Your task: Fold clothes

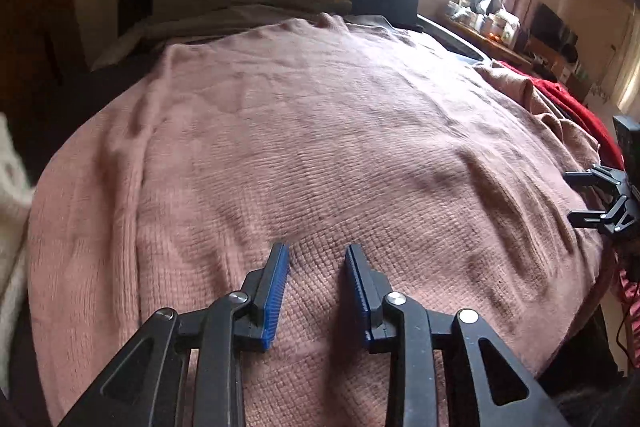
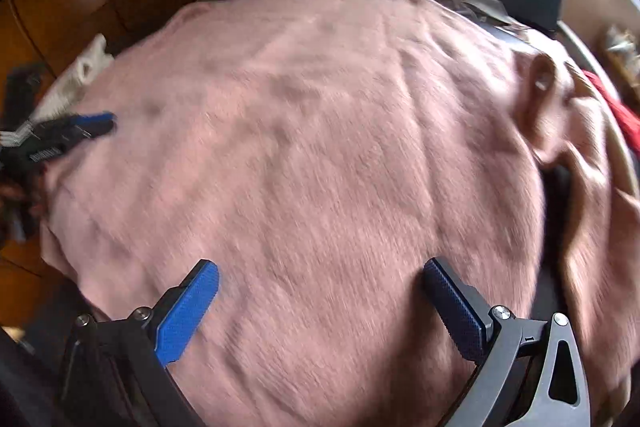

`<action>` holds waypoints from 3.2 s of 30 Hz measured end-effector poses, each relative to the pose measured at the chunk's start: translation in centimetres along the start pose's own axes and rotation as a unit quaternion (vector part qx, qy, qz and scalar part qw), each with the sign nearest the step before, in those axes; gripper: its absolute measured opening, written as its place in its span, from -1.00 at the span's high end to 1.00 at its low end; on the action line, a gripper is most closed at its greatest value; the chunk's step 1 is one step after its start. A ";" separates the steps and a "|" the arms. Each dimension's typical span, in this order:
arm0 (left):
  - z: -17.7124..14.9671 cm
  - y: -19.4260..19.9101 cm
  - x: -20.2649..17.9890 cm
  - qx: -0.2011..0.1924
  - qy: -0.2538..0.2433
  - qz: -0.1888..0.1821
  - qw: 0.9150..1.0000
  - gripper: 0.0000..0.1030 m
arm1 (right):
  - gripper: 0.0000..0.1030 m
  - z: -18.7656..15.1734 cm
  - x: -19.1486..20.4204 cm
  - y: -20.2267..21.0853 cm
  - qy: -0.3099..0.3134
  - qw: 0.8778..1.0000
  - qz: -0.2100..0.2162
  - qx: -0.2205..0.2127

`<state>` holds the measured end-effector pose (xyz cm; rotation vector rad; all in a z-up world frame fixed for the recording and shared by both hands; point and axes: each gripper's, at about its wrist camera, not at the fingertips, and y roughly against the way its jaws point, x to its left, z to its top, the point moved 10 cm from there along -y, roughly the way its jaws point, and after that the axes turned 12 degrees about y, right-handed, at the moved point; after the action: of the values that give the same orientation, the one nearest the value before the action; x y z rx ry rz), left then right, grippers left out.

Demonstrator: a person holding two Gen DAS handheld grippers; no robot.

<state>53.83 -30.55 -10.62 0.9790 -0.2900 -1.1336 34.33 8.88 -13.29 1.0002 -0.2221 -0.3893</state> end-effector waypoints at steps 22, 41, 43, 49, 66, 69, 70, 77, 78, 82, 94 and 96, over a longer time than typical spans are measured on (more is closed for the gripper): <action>-1.3 -1.5 -17.1 0.063 0.045 -0.127 0.989 0.34 | -1.00 -11.1 -19.6 16.4 -0.426 0.865 -0.057 -0.257; 0.8 -2.2 -25.1 0.084 -0.031 -0.174 0.981 0.33 | 0.84 -2.7 -16.3 10.0 -0.289 0.932 -0.002 -0.220; 1.3 -2.0 -27.2 0.077 -0.056 -0.184 0.978 0.33 | 0.84 -1.4 -13.6 8.0 -0.260 0.943 0.024 -0.207; 2.8 -1.9 -33.2 0.060 -0.178 -0.201 0.961 0.30 | 0.76 -2.1 -11.3 4.3 -0.271 0.941 0.061 -0.191; 0.4 -13.7 -36.5 0.329 0.052 -0.278 0.901 0.22 | 0.79 -3.9 -12.4 4.2 -0.255 0.941 0.049 -0.217; 0.9 -13.8 -35.8 0.324 0.086 -0.286 0.898 0.22 | 0.79 -4.0 -12.4 4.3 -0.247 0.943 0.044 -0.219; 1.0 -13.9 -35.6 0.326 0.093 -0.283 0.897 0.19 | 0.79 -4.0 -12.4 4.4 -0.244 0.944 0.042 -0.220; 0.2 -14.3 -36.8 0.332 0.047 -0.251 0.908 0.88 | 0.49 -3.4 -11.2 4.6 -0.226 0.949 0.031 -0.216; 0.7 -13.7 -37.2 0.324 0.037 -0.259 0.909 0.91 | 0.26 -3.3 -11.1 4.8 -0.227 0.949 0.034 -0.216; 4.7 -10.4 -38.1 0.271 0.015 -0.290 0.918 0.91 | -0.73 -3.1 -10.7 7.3 -0.228 0.947 0.036 -0.223; 24.4 -0.2 -33.9 0.075 0.004 -0.322 0.944 0.91 | -1.00 -2.0 -9.0 7.7 -0.234 0.952 0.052 -0.192; 26.8 0.7 -32.2 0.059 0.012 -0.319 0.946 0.91 | -1.00 -1.0 -8.6 7.1 -0.230 0.952 0.064 -0.191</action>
<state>22.88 -16.44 13.84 1.2365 -0.0104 -1.7027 28.42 16.60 -7.79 0.4986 -0.6048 -0.5212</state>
